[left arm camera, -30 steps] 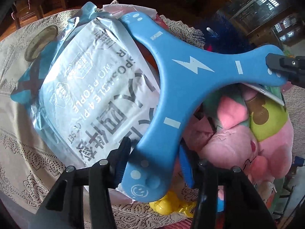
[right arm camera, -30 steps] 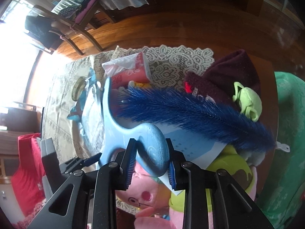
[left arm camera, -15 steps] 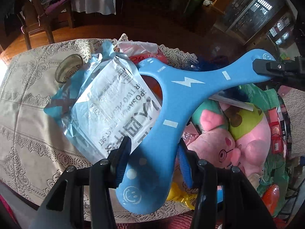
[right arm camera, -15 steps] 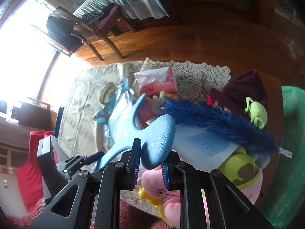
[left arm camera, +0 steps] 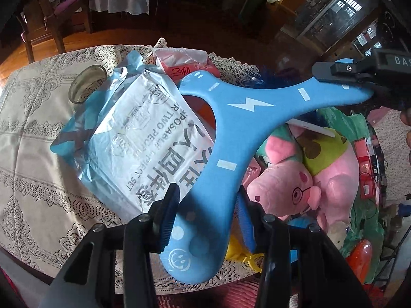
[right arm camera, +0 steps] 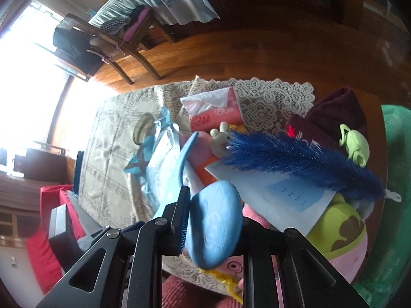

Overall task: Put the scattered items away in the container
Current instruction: 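Grasp the blue boomerang arm with the right gripper, then lift the blue boomerang off the pile with the right gripper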

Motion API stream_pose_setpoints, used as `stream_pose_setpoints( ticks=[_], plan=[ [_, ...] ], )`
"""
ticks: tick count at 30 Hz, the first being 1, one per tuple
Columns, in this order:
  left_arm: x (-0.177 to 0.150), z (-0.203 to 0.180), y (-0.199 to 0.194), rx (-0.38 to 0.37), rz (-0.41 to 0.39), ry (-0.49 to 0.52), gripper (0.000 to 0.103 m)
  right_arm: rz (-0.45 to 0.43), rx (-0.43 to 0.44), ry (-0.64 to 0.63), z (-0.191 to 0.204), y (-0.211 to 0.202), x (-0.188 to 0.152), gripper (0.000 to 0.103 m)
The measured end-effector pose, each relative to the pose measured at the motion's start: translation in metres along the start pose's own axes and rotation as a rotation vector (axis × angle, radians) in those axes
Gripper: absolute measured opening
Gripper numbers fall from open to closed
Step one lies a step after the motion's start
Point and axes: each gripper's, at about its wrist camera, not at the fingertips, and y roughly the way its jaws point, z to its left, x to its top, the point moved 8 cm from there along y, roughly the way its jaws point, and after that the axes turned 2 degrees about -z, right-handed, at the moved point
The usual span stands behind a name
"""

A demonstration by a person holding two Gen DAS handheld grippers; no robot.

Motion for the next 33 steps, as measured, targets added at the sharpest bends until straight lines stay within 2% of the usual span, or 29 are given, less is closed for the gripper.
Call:
stream_pose_setpoints(
  ticks=[2, 4, 6, 8, 9, 14, 20, 26, 33],
  plan=[
    [-0.003, -0.001, 0.009, -0.007, 0.023, 0.002, 0.043, 0.009, -0.006, 0.008, -0.003, 0.007, -0.002, 0.031],
    [-0.006, -0.002, 0.017, -0.011, 0.049, 0.003, 0.043, 0.023, 0.008, 0.015, -0.005, 0.013, -0.006, 0.018],
    [-0.01, -0.002, 0.025, -0.014, 0.075, 0.0, 0.048, 0.039, 0.005, 0.026, -0.012, 0.019, -0.01, 0.018],
    [-0.013, 0.0, 0.033, -0.01, 0.1, -0.016, 0.069, 0.049, 0.004, 0.049, -0.021, 0.022, -0.012, 0.018],
    [-0.015, 0.001, 0.035, -0.012, 0.106, -0.021, 0.071, 0.055, 0.008, 0.064, -0.026, 0.024, -0.013, 0.018],
    [-0.018, 0.0, 0.036, -0.021, 0.119, -0.019, 0.071, 0.087, 0.04, 0.126, -0.049, 0.034, -0.019, 0.021],
    [-0.012, -0.005, 0.038, -0.031, 0.126, -0.002, 0.071, 0.102, 0.049, 0.143, -0.06, 0.039, -0.026, 0.023],
    [-0.003, -0.018, 0.061, -0.05, 0.139, 0.017, 0.071, 0.111, 0.054, 0.143, -0.065, 0.04, -0.031, 0.023],
    [0.012, -0.035, 0.087, -0.064, 0.137, 0.023, 0.071, 0.117, 0.042, 0.124, -0.07, 0.033, -0.038, 0.029]
  ],
)
